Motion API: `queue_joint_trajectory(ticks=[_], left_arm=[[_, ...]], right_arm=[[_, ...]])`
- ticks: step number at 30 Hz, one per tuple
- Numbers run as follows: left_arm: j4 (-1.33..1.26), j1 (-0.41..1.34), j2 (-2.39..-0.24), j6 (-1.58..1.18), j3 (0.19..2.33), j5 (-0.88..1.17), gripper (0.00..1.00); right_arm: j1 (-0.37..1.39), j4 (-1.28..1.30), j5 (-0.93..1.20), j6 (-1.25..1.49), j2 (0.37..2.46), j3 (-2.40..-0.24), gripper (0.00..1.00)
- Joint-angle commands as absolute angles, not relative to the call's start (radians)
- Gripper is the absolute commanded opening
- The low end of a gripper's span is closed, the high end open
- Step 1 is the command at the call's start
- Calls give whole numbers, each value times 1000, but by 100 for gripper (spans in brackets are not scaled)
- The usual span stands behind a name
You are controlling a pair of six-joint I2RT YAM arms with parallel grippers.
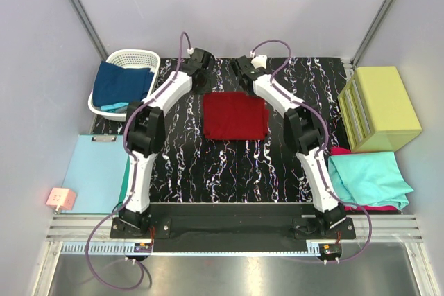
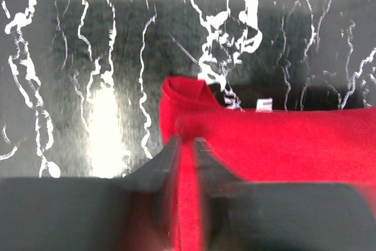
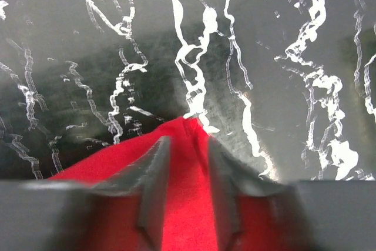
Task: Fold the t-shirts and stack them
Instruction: Fold the long partially folded tshirt into a neat square, then smooth out wrinkles on the folded tshirt
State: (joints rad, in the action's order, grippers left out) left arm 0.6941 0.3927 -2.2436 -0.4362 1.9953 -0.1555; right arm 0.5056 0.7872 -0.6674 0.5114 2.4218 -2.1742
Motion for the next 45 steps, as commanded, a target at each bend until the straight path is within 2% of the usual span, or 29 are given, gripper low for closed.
queue_joint_trajectory(ticks=[1, 3, 5, 7, 9, 12, 13, 16, 24, 28, 32, 38, 45], left_arm=[[623, 385, -2188, -433, 2031, -130, 43], [559, 388, -2101, -442, 1976, -138, 59], [522, 393, -2045, -451, 1899, -141, 64], [502, 400, -1988, -457, 1849, -130, 66], [492, 419, -1951, -457, 1816, -127, 66], [441, 446, -1912, -472, 1712, -98, 66], [430, 457, -1910, -477, 1671, -71, 64], [426, 488, -1922, -485, 1637, -46, 61], [434, 505, -2009, -497, 1640, 26, 55], [471, 503, -2040, -503, 1643, 34, 53], [515, 503, -2065, -509, 1623, 35, 49], [580, 505, -2077, -546, 1551, 69, 44], [592, 535, -1981, -554, 1346, 43, 40]], right_arm=[[482, 762, -690, 485, 2401, -2208, 52], [482, 700, -690, 482, 2312, -2152, 66], [491, 648, -667, 479, 2207, -2038, 71], [502, 595, -614, 471, 2143, -1924, 72], [520, 548, -579, 482, 2065, -1841, 70], [531, 461, -456, 511, 1978, -1674, 58], [534, 436, -395, 534, 1961, -1602, 51], [545, 403, -336, 558, 1937, -1536, 47], [545, 449, -212, 546, 2077, -1620, 29], [545, 534, -186, 568, 2141, -1677, 29], [545, 560, -183, 578, 2141, -1637, 28], [545, 603, -187, 614, 2100, -1508, 27], [557, 646, -206, 673, 1993, -1318, 27]])
